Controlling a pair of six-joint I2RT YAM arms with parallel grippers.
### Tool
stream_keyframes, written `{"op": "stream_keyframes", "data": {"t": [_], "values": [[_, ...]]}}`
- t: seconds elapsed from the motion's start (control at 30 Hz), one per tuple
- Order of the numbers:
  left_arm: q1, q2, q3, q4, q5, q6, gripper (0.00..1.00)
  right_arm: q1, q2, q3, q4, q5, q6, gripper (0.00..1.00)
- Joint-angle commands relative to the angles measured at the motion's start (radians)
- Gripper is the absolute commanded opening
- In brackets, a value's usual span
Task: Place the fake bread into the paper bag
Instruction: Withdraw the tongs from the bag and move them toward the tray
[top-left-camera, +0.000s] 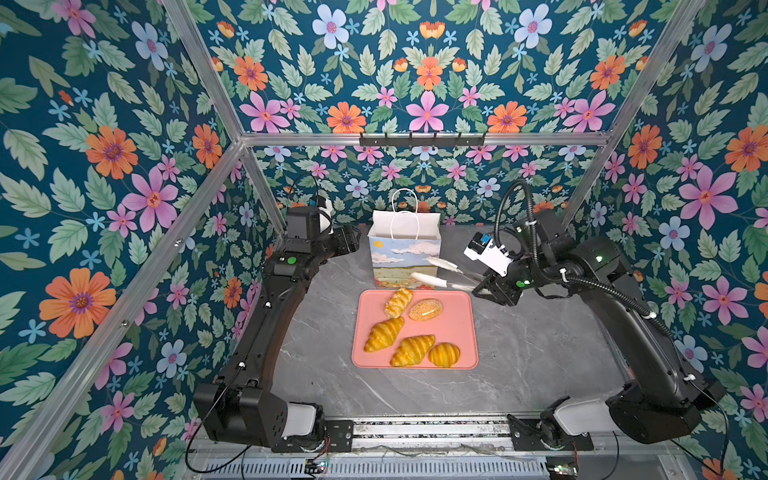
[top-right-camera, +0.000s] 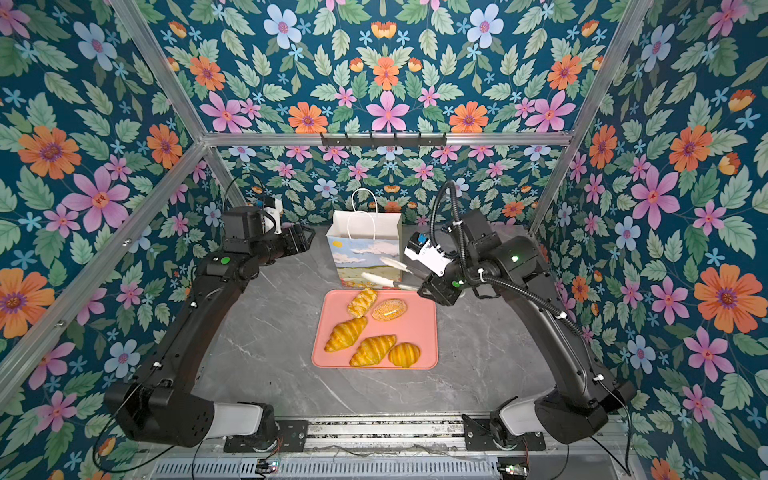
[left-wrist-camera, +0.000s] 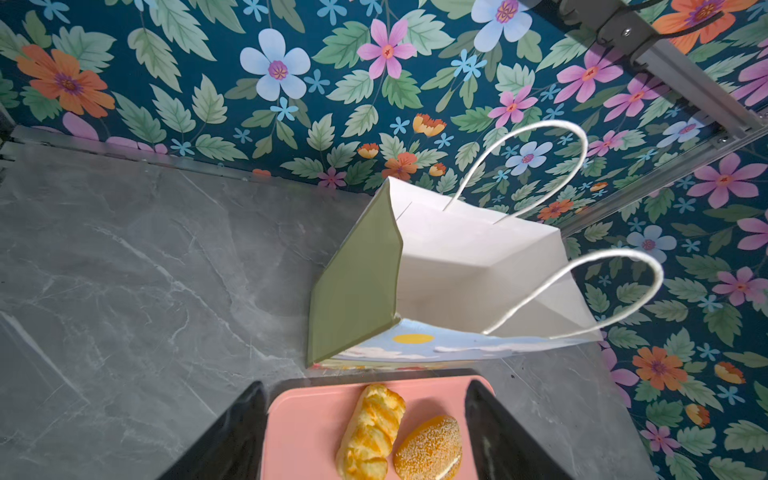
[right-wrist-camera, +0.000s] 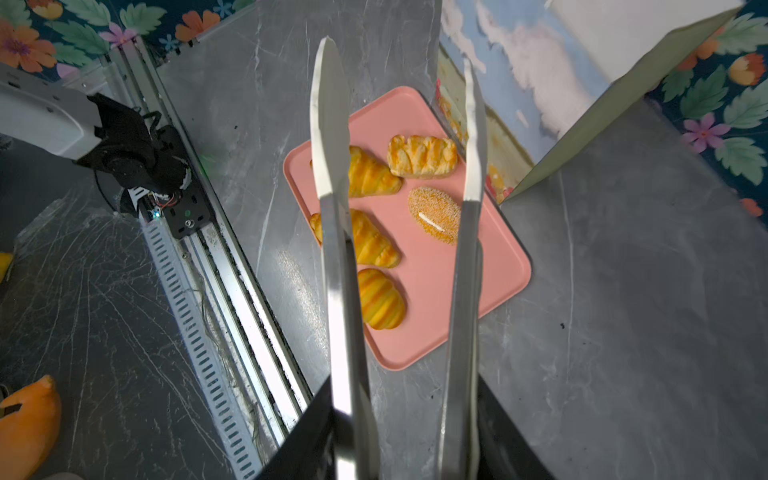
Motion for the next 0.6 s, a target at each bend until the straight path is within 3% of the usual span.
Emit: {"op": "stream_keyframes", "data": {"t": [0.0, 0.27, 0.57], "values": [[0.0, -0.032, -0.055, 0.033, 0.006, 0.021, 0.76, 0.071, -0.021, -0.088, 0.013, 0.095, 0.073, 0.46], [0.0, -0.089, -0.259, 0.165, 0.078, 0.0, 0.76, 0.215, -0.024, -0.243, -0.042, 0.212, 0.21, 0.44], [0.0, -0.104, -0.356, 0.201, 0.104, 0.002, 0.75, 0.332, 0.012, -0.315, -0.129, 0.309, 0.327, 0.44]]}}
